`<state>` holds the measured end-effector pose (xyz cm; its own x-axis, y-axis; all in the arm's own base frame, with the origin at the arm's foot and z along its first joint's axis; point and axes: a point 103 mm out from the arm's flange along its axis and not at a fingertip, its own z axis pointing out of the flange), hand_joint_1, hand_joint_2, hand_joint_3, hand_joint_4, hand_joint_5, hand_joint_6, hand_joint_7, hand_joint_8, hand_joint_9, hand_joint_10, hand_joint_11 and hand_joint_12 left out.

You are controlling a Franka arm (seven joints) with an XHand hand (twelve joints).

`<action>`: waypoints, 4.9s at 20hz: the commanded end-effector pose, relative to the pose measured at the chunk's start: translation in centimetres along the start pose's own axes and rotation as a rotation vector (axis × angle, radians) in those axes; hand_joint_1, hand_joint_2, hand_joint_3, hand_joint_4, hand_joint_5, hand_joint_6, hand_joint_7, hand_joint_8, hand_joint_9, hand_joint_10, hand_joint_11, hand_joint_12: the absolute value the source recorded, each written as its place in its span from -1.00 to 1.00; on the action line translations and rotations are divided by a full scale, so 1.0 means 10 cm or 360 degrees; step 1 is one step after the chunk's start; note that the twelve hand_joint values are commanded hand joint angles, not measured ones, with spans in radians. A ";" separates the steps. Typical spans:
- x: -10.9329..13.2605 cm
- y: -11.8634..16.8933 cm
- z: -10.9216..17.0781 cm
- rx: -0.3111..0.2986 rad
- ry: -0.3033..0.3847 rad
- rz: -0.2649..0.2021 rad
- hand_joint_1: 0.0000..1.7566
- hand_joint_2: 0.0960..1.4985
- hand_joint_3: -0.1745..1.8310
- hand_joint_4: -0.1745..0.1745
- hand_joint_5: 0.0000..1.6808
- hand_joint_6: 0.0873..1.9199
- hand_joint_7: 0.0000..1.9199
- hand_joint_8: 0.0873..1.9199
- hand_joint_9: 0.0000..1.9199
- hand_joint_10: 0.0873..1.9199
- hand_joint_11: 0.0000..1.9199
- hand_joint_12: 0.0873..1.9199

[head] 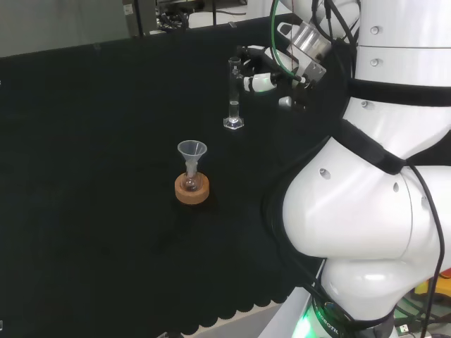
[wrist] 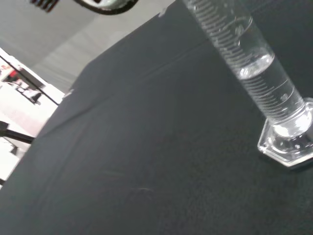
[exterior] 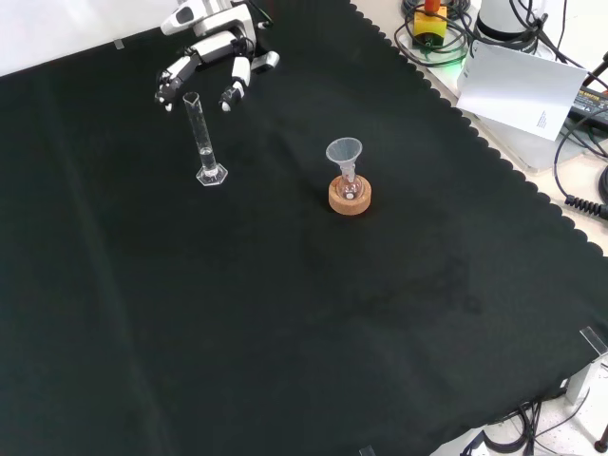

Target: Pick up the graduated cylinder.

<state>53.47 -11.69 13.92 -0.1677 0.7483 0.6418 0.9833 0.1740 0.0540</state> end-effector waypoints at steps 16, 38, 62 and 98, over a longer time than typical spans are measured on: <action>-0.16 0.22 0.48 -0.0017 0.0401 -0.0233 0.12 -0.19 -0.19 -0.11 -0.35 -1.00 -0.60 -0.44 -0.37 -0.50 -0.64 0.34; -0.22 0.25 0.67 -0.0099 0.0641 -0.0189 0.22 -0.17 -0.17 -0.12 -0.23 -0.89 -0.48 -0.45 -0.19 -0.59 -0.37 0.19; -0.19 0.31 0.66 -0.0166 0.0636 -0.0190 0.33 0.04 -0.18 -0.03 -0.24 -0.40 -0.36 -0.45 0.00 -0.71 -0.12 0.03; 0.69 -0.23 -0.19 -0.0005 -0.0160 -0.0160 0.43 0.44 -0.80 -1.00 0.14 0.04 0.03 0.02 0.48 -0.99 0.26 -0.28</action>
<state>52.47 -8.63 17.48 -0.2878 0.7430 0.6043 0.9576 0.2327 0.1700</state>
